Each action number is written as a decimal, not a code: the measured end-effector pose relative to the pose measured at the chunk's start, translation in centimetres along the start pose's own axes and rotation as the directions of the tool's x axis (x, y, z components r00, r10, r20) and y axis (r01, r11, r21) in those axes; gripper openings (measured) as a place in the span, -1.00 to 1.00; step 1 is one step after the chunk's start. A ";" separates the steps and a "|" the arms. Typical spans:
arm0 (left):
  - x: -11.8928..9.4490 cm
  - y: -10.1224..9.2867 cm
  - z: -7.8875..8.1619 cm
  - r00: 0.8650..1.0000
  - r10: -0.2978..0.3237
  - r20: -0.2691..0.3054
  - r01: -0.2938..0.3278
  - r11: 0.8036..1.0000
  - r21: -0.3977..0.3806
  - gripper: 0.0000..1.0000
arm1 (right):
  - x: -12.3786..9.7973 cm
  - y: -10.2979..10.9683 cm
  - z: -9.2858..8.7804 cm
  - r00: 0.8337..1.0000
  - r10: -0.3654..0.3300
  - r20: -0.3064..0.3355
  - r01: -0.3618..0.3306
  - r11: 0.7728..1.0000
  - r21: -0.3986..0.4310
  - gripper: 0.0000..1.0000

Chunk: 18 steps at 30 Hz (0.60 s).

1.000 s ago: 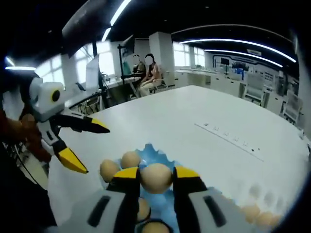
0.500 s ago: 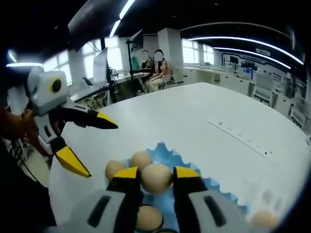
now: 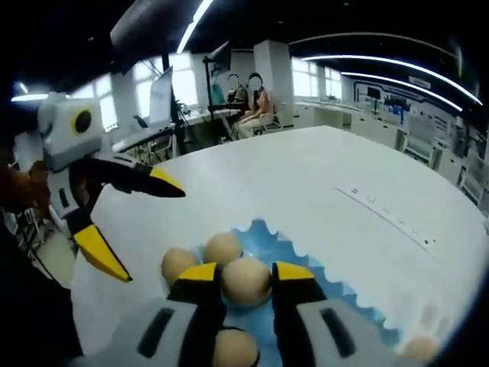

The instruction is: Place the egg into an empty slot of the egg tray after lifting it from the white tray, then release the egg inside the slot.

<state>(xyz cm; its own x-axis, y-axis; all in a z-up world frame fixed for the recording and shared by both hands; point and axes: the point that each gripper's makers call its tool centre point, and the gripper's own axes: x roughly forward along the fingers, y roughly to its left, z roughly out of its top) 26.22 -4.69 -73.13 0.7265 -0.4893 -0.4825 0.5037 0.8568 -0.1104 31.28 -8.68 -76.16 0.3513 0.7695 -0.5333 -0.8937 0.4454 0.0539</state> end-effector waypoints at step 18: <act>0.0 0.0 -0.1 1.000 0.001 -0.003 -0.001 1.000 0.001 0.38 | 1.0 -0.1 -0.9 0.998 0.014 -0.059 -0.018 0.999 -0.052 -0.47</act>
<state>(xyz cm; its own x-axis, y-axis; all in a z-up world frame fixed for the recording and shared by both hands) 26.15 -4.61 -73.24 0.7257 -0.4877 -0.4852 0.5032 0.8573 -0.1091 31.47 -8.34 -77.45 0.3213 0.7476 -0.5812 -0.9130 0.4075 0.0193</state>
